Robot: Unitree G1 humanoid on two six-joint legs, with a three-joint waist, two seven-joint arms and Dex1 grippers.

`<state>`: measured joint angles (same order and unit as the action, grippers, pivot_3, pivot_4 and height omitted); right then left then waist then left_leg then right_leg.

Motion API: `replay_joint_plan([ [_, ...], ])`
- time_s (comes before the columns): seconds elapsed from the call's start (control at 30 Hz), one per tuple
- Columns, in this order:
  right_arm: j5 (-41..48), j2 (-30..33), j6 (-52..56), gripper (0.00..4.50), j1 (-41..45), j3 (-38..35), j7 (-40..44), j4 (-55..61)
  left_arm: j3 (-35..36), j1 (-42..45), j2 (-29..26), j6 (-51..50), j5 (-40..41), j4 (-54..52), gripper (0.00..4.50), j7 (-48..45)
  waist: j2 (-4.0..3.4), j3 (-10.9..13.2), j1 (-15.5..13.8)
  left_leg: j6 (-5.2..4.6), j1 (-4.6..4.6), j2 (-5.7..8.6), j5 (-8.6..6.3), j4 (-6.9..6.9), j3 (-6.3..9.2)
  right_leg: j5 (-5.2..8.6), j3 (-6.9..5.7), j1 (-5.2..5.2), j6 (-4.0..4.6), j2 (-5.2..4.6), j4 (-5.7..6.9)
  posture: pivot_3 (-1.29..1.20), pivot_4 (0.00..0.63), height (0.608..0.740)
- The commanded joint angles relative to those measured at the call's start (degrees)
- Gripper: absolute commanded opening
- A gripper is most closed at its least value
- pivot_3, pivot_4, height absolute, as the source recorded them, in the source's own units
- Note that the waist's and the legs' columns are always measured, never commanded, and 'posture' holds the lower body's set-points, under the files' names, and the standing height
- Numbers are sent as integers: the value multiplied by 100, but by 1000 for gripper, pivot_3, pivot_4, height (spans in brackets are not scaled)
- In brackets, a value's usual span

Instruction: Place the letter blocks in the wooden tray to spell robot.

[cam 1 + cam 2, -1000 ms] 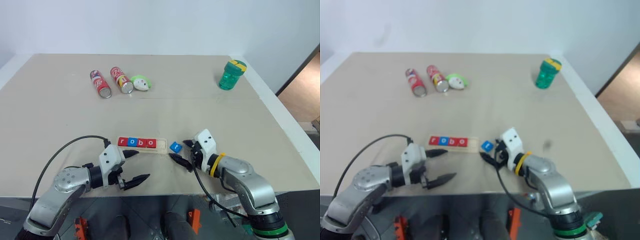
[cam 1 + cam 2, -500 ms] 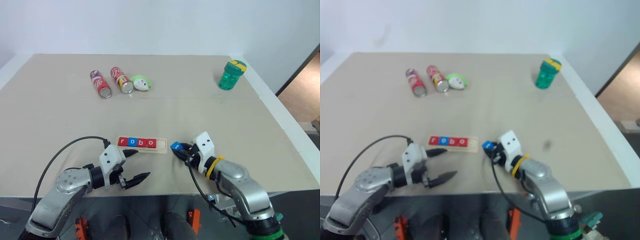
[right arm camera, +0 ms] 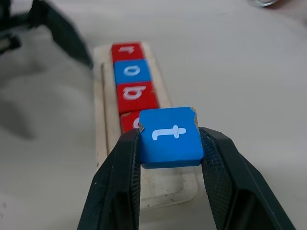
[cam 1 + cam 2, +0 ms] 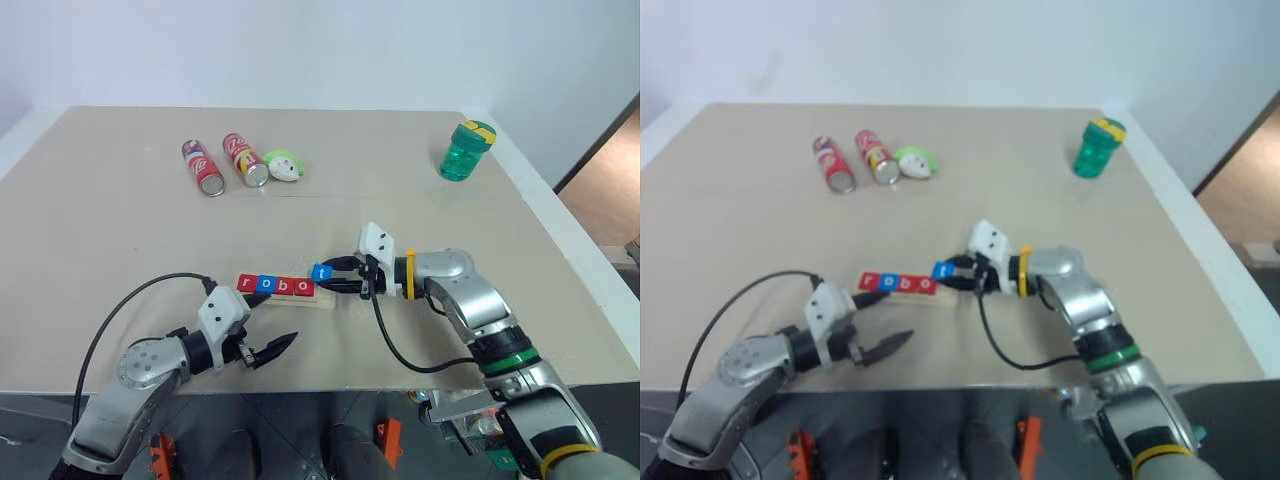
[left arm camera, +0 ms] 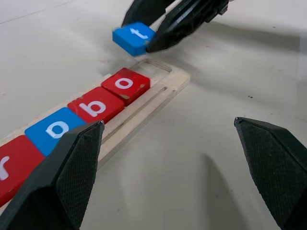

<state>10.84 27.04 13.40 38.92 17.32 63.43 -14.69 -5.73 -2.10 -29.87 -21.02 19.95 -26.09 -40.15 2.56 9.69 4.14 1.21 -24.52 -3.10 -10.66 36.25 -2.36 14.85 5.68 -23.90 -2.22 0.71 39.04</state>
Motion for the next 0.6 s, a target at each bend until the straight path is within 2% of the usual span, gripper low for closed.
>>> replay_joint_plan([
  [0.03, -117, -53, -380, 1196, 232, 34, 307, -303, 107, -124, -11, 113, -44, -234, 4500, 85, 0, 0, 0, 0, 0, 0, 0, 0, 2, 0, -2, 0, 0, 0, 0, 0, 150, 740],
  [0.33, -165, -41, -555, 1196, 294, -67, 704, -569, 155, -241, -9, 105, 1, -325, 4500, 169, -1, 0, 0, 0, 3, -2, 1, 5, 3, -5, -4, 3, 2, 0, 1, 0, 150, 740],
  [0.6, -259, -5, -657, 1196, 237, -78, 716, -699, 161, -154, 37, 51, 153, -354, 4500, 115, -1, 0, -2, 0, 3, -3, 1, 5, 3, -10, -4, 3, 10, 2, 1, 0, 150, 740],
])
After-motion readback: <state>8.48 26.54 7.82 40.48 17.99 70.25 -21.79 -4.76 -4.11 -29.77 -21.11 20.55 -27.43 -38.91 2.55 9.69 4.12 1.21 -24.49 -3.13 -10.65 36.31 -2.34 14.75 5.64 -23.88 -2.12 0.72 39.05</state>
